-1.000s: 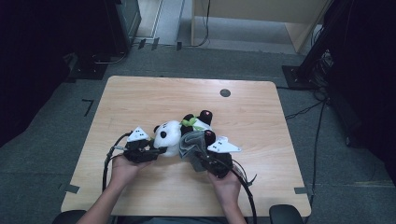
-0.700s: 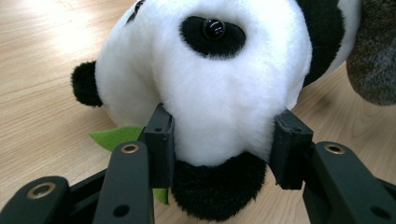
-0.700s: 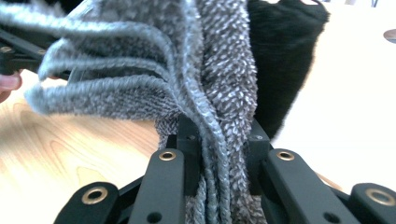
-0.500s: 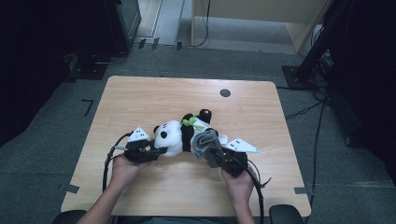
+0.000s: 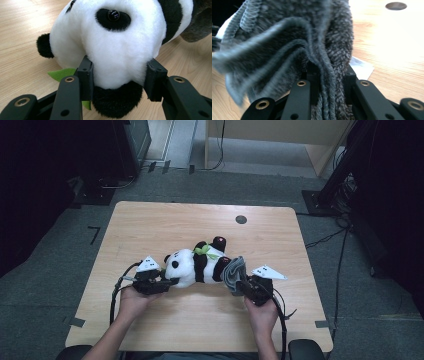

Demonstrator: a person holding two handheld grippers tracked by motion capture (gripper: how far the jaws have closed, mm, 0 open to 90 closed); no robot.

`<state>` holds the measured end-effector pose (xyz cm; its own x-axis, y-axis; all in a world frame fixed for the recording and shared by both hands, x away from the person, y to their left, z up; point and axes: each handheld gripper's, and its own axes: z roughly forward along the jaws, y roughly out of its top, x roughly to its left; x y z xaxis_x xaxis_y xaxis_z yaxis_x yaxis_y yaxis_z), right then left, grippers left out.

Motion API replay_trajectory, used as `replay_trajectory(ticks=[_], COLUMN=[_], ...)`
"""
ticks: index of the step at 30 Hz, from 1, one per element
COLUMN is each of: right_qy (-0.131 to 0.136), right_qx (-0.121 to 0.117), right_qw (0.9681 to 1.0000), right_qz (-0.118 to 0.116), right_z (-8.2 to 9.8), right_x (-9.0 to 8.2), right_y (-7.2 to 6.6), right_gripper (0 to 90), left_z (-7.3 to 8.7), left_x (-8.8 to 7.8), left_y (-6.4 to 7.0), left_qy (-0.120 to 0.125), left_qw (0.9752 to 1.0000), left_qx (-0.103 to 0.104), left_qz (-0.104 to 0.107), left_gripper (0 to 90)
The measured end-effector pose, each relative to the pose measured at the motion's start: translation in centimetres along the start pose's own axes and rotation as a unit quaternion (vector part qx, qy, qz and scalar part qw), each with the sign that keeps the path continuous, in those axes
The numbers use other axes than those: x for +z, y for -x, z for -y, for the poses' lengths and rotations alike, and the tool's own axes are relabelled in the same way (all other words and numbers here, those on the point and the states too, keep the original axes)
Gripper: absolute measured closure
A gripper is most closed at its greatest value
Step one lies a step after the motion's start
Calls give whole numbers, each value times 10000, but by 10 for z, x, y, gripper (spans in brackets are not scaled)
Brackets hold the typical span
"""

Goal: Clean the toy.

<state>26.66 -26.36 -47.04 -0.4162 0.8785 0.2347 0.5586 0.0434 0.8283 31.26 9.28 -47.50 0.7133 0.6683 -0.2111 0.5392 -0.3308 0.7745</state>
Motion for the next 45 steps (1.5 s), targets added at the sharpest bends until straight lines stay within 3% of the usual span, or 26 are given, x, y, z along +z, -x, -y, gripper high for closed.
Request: replay_trajectory(ticks=[7,11,14,17,19,23,27,33,36,39,41,43,45], right_qy=[-114,-470,-539,-432,-246,-120,-416,-710,-838,-1201,-1285,-1197,-1082], right_qx=[230,330,427,501,529,477,293,401,420,397,352,220,233], right_qw=[9996,9983,9974,9974,9980,9987,9986,9965,9955,9920,9910,9919,9930], right_qz=[-65,132,216,293,242,97,-122,-180,-153,0,129,359,407], right_z=[-4,-2,-2,-7,-13,-31,-38,-30,-27,-26,-27,-32,-37], right_x=[16,29,31,26,21,19,36,56,60,66,66,61,56], right_y=[13,26,32,37,39,37,28,29,32,37,40,42,47], right_gripper=[760,760,760,761,761,760,757,761,761,761,761,762,761], left_z=[0,1,1,2,2,2,3,3,3,3,3,3,4], left_x=[-1,-1,-2,-2,-2,-2,-2,-1,0,-1,-1,-2,-2], left_y=[-2,-2,-3,-4,-5,-4,-4,-4,-4,-4,-5,-5,-5], left_qy=[-9,-35,-41,-34,-29,-38,-58,-65,-58,-59,-62,-73,-64], left_qw=[10000,10000,10000,10000,10000,9999,9999,9999,9999,9999,9999,9999,9998], left_qx=[-18,53,81,91,88,104,146,151,137,140,136,148,167], left_qz=[7,-7,2,4,10,19,14,35,38,38,32,27,27], left_gripper=[515,515,515,513,511,507,502,501,500,499,498,496,495])
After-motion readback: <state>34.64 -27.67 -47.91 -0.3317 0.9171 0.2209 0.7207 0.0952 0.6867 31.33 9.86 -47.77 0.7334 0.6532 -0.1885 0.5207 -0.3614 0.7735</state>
